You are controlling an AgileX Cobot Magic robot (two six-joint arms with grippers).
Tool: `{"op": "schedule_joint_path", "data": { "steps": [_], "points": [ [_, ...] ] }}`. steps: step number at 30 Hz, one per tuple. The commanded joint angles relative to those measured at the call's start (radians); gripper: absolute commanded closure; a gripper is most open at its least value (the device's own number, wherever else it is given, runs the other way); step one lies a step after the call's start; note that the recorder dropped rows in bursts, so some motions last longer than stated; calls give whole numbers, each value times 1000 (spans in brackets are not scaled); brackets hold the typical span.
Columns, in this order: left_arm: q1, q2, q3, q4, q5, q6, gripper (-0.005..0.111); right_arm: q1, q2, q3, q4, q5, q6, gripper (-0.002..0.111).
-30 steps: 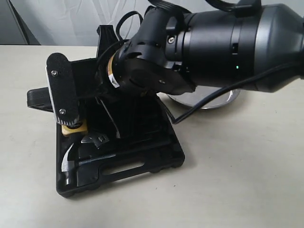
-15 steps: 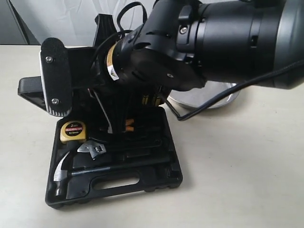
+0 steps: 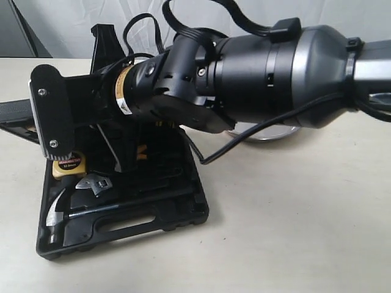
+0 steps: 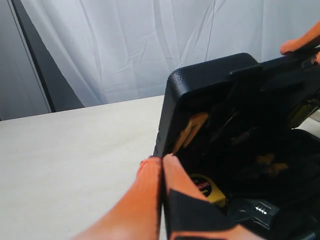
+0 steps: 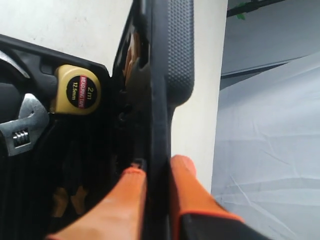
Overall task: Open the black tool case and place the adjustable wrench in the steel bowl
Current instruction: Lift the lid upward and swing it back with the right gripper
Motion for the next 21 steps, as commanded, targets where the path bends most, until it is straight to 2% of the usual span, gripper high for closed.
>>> {"op": "schedule_joint_path", "data": {
  "steps": [1, 7, 12, 16, 21],
  "points": [
    [-1, 4, -2, -2, -5, -1, 106, -3, -4, -11, -8, -116, 1, 109],
    [-1, 4, -2, -2, -5, -1, 106, -3, -4, -11, -2, -119, 3, 109],
    [-1, 4, -2, -2, -5, -1, 106, -15, -4, -11, 8, -189, 3, 109],
    [-1, 4, -2, -2, -5, -1, 106, -33, -4, -15, 83, -279, 3, 109],
    [-1, 4, -2, -2, -5, -1, 106, -69, -2, -64, 182, -279, 3, 109]
  ]
}}
